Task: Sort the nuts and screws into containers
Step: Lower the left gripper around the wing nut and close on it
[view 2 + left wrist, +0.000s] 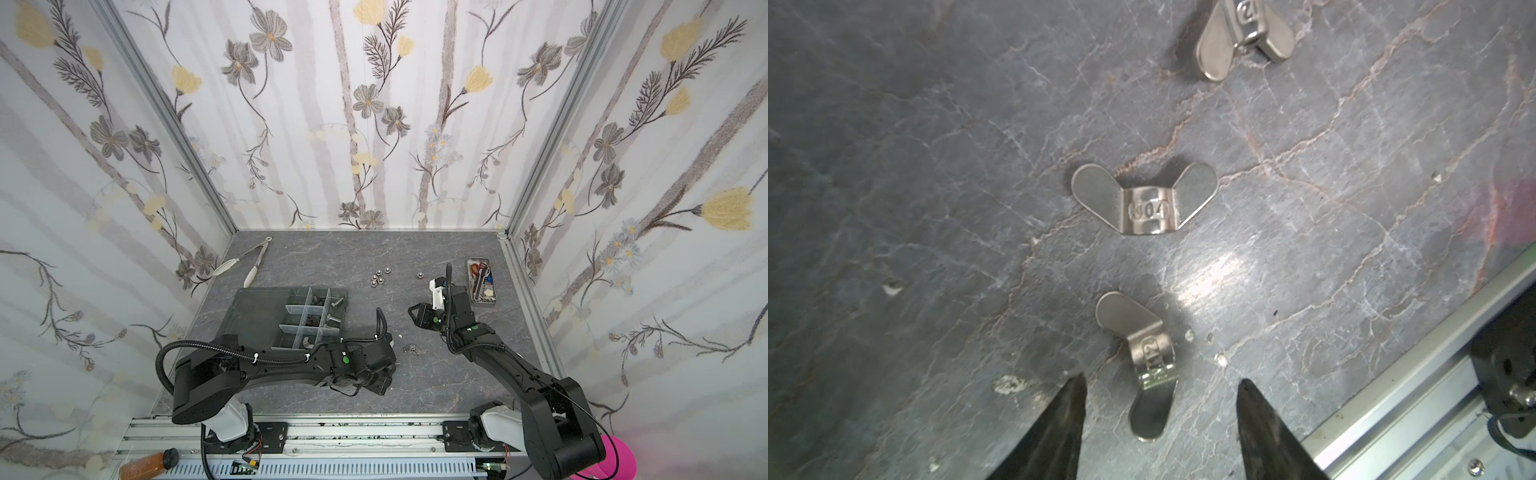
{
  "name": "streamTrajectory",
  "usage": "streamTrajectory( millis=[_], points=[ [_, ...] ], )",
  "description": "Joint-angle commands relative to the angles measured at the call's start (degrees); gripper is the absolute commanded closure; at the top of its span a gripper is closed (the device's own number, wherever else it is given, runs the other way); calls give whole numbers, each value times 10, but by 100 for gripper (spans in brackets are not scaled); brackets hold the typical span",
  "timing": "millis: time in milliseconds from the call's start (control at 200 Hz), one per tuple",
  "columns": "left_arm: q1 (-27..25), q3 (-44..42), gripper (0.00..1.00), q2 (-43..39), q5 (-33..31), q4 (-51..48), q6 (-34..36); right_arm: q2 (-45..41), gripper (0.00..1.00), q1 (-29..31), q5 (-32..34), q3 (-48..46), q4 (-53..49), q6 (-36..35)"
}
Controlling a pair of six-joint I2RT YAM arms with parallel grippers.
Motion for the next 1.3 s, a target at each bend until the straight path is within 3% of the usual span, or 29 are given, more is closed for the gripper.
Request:
streamTrajectory(
  millis=[0,160,485,834,1294],
  points=[
    [-3,12,46,10,-3,4,-12,-7,56,0,4,-4,5,-7],
    [-3,18,54,26,-2,1,-11,-10,56,0,4,-10,7,-7],
    [-3,29,61,57,-5,-9,-10,-15,56,0,7,-14,5,-11],
    [-3,32,78,62,-12,-13,-7,-20,56,-1,9,-15,2,-11],
    [6,26,81,6,-69,-18,-10,-21,56,0,8,-13,1,-9]
  ],
)
